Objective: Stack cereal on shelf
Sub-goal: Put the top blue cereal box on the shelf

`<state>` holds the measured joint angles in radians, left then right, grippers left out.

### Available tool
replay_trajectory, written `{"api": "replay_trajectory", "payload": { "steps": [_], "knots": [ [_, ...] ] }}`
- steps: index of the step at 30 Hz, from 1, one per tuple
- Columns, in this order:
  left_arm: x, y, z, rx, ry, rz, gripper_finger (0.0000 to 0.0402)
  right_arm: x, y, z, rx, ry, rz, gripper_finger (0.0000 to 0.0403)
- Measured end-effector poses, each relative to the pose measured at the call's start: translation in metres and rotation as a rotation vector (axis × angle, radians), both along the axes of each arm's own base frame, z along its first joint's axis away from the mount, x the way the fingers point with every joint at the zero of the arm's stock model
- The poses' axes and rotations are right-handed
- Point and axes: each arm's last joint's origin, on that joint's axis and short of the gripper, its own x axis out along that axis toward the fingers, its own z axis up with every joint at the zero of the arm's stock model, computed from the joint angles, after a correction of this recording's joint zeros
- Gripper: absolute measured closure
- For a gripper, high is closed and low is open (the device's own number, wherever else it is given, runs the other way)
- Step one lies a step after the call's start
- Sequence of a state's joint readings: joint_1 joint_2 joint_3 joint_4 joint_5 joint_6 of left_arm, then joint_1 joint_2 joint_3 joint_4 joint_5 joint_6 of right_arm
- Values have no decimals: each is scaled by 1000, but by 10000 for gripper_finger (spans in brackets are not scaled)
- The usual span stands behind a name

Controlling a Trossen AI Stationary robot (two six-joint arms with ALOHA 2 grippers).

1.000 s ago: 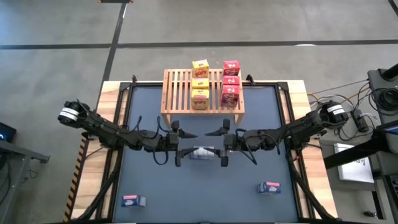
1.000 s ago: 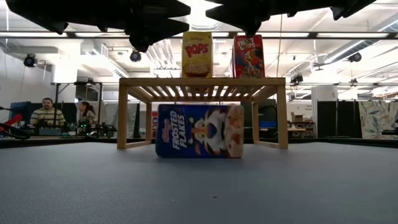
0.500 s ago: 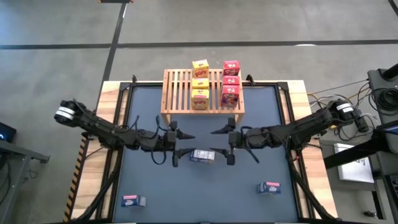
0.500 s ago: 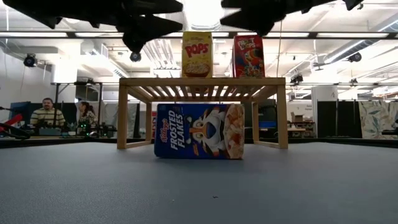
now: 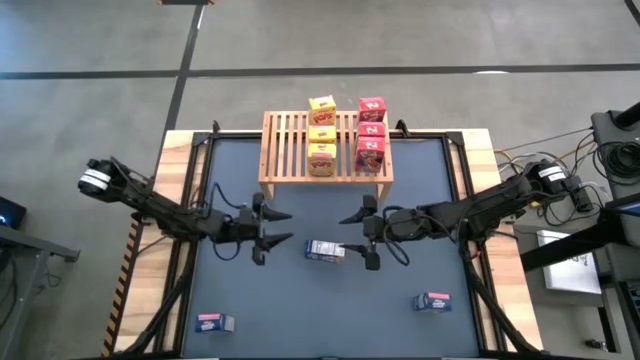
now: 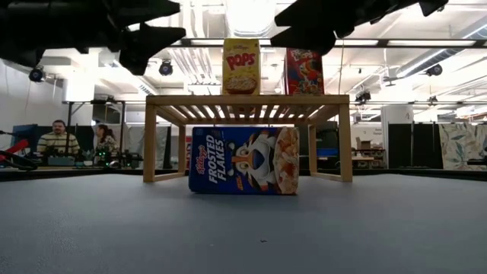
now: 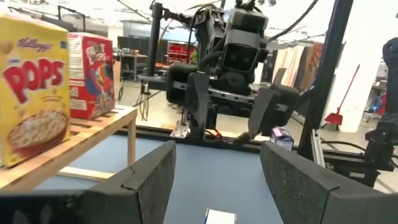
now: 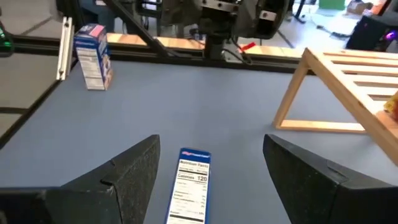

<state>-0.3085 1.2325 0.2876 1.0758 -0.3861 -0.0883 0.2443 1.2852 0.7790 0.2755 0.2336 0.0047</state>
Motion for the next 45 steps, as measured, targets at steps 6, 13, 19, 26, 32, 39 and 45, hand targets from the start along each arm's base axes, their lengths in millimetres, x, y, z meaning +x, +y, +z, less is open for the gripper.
{"api": "replay_trajectory", "payload": {
  "steps": [6,13,19,26,32,39,45],
  "knots": [
    [-4,2,-1,24,-19,21,183,9,2,-2,-2,64,-2,128],
    [-2,3,4,32,-34,53,183,34,10,-21,-3,254,3,133],
    [0,2,5,31,-27,52,183,58,16,-41,0,436,-33,137],
    [2,1,3,-14,-20,45,183,77,19,-63,-17,518,-56,142],
    [2,1,2,-26,-20,40,183,74,13,-70,16,508,-87,145],
    [2,1,2,-38,-21,39,183,66,9,-63,40,482,-79,151],
    [2,1,2,-38,-19,38,183,63,8,-54,41,456,-79,150]
  ]
}}
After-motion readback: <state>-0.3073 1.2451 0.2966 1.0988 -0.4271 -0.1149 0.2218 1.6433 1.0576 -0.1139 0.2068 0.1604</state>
